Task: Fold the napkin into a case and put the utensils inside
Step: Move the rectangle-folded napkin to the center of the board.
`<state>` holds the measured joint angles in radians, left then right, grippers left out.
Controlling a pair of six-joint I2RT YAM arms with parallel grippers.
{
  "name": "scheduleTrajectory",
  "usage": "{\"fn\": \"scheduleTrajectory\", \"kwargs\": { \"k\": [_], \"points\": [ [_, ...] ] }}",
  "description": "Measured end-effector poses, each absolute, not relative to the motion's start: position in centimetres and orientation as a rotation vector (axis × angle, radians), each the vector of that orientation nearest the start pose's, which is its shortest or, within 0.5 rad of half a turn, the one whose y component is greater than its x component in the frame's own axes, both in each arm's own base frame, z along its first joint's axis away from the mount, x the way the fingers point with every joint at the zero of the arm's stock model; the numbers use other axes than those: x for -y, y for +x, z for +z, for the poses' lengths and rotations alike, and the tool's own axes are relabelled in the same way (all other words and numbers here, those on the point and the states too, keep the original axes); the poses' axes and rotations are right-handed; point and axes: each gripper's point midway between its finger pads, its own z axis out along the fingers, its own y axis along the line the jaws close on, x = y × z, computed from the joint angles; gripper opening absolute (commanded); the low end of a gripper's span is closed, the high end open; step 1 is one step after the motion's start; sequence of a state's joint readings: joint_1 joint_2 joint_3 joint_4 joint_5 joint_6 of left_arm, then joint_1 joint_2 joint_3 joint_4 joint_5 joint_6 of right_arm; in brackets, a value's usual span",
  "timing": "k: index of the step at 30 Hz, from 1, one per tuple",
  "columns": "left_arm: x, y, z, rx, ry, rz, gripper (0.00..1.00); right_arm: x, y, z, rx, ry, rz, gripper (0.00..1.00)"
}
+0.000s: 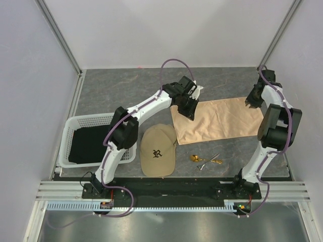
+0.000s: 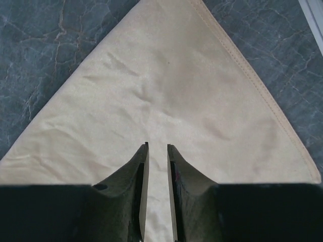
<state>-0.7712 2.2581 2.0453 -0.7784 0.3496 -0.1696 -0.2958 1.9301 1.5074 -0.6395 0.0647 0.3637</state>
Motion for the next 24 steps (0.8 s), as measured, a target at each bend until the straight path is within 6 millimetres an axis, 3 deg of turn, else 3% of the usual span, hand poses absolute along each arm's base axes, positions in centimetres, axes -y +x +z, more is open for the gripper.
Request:
{"fn": "scheduleTrajectory", "kwargs": {
  "k": [3,6,15,24],
  "points": [
    [41.5,35.0,7.9,-2.582,0.850,-0.761,0.10,13.0,43.7,6.2,-2.493,0.887,-0.048,0.19],
    [40.6,36.5,6.8,-2.624,0.750,-0.756,0.08,13.4,44.9,5.3,-2.483,0.891,-0.038,0.15],
    [38.6,41.9,7.0,-2.595,0.480,-0.767,0.07,14.5,50.0,5.4,-2.390,0.877,0.011,0.06],
    [37.2,44.3,5.2,-2.613,0.372,-0.760,0.06,14.7,51.2,4.2,-2.379,0.910,0.030,0.02]
  ]
}}
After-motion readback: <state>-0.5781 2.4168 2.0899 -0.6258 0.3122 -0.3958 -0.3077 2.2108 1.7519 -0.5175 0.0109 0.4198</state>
